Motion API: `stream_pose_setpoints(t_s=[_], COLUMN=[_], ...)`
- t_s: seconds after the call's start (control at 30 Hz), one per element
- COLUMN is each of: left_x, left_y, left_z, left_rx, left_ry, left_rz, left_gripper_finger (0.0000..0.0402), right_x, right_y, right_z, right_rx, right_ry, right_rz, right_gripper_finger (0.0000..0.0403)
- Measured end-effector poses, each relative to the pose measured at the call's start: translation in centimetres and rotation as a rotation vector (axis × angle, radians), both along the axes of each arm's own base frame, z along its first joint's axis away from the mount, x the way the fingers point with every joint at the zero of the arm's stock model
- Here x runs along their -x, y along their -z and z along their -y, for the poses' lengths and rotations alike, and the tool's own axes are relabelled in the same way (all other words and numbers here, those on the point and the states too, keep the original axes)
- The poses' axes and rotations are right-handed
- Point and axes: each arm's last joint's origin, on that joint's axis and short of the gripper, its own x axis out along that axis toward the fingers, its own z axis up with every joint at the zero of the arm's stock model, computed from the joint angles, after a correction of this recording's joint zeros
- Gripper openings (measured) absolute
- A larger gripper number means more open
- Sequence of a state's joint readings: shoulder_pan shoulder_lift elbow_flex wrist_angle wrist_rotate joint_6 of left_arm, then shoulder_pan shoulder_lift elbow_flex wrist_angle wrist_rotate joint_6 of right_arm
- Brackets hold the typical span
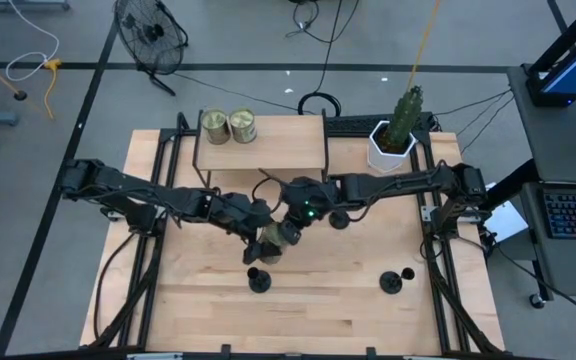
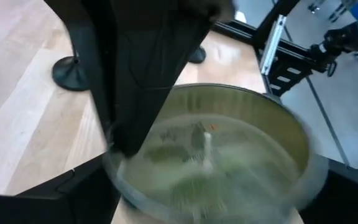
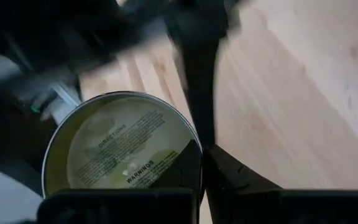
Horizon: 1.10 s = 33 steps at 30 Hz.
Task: Pick & Place candle stick holders
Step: Put the green scented candle on the shelf
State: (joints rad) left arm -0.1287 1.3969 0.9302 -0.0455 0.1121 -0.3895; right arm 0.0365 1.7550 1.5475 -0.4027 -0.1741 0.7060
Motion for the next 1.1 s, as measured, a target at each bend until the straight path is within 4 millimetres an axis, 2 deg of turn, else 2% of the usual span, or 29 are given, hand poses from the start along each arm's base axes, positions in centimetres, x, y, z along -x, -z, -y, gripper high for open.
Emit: stream_pose_setpoints(t_s=[0.13,0.47,0.67,0.9,1.1], left_x=[-0.01,0.17,0.27,0.33,0.73], left_y=[-0.17,0.09,0.24,0.12,-0.01], left_z=[0.04,0.04,-0.24,-0.37,-0.45], left_rx=[0.033,0.049,0.096,0.089,0.078], left_ry=[-0.01,-0.009,-0.053,-0.06,-0.065], left_rz=[0.004,-0.038,-0.073,-0.067,-0.084], left_gripper_finger=[0.0383,0.0382,0.0354,0.0354,0.0353], right_x=[-0.37,-0.4,-0.39,-0.4,-0.45], right_y=[-0.57,-0.47,-0.37,-0.36,-0.43], right_z=[0.02,0.02,0.05,0.07,0.19], right_rx=[-0.001,-0.002,0.001,0.003,0.015], right_ry=[0.005,0.014,0.019,0.019,-0.006], right_rz=[0.062,0.058,0.053,0.054,0.068], right_gripper_finger=[0.0,0.0,0.0,0.0,0.0024])
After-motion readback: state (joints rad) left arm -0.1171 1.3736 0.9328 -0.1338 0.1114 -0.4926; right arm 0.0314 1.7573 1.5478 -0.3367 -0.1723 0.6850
